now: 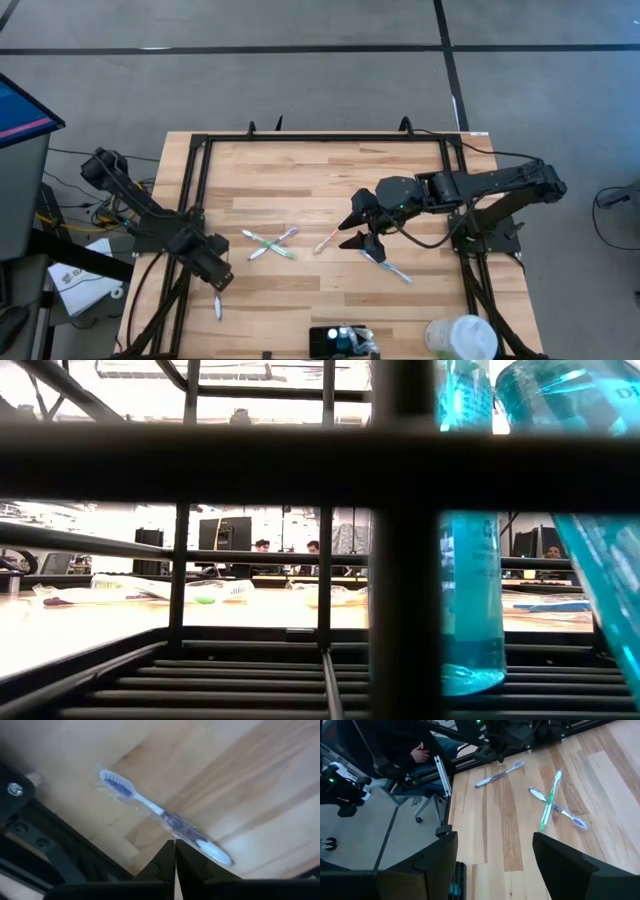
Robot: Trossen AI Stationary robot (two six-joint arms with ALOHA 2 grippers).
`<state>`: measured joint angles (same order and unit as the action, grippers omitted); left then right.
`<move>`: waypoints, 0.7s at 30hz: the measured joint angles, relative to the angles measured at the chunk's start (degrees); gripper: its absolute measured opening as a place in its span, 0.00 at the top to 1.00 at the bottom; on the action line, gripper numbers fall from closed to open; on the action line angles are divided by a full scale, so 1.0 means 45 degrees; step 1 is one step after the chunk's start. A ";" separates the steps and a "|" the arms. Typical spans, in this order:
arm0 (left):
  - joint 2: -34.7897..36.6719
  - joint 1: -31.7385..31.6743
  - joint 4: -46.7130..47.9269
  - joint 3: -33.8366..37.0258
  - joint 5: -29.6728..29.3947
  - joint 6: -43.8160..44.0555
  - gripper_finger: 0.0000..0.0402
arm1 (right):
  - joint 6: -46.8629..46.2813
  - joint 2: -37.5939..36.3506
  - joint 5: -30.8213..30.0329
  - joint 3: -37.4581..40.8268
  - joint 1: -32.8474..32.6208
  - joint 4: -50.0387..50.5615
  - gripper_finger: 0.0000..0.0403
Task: Pick & Place toothbrushing station
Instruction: Put the bottom purple toothbrush into the black mesh organizer
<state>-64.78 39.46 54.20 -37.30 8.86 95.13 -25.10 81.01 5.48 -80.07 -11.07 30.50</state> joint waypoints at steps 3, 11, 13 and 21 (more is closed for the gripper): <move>-0.0218 -0.0002 -0.0539 0.0417 -0.0030 0.0011 0.93 | -0.0005 0.0000 -0.0081 0.0000 -0.0001 -0.0117 0.38; -0.0847 0.0080 -0.1115 0.0579 -0.0159 0.0040 0.61 | -0.0107 0.0000 -0.0248 0.0000 -0.0001 -0.0296 0.38; -0.1096 0.0083 -0.1123 0.0579 0.0071 0.0035 0.50 | -0.0107 0.0000 -0.0253 0.0000 -0.0001 -0.0315 0.38; -0.2146 -0.0021 -0.1996 0.0579 0.0360 0.0040 0.29 | -0.0107 0.0000 -0.0279 0.0000 -0.0008 -0.0626 0.38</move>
<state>-74.43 39.37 45.22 -34.70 10.48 95.31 -25.58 81.01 4.22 -80.07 -11.10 27.68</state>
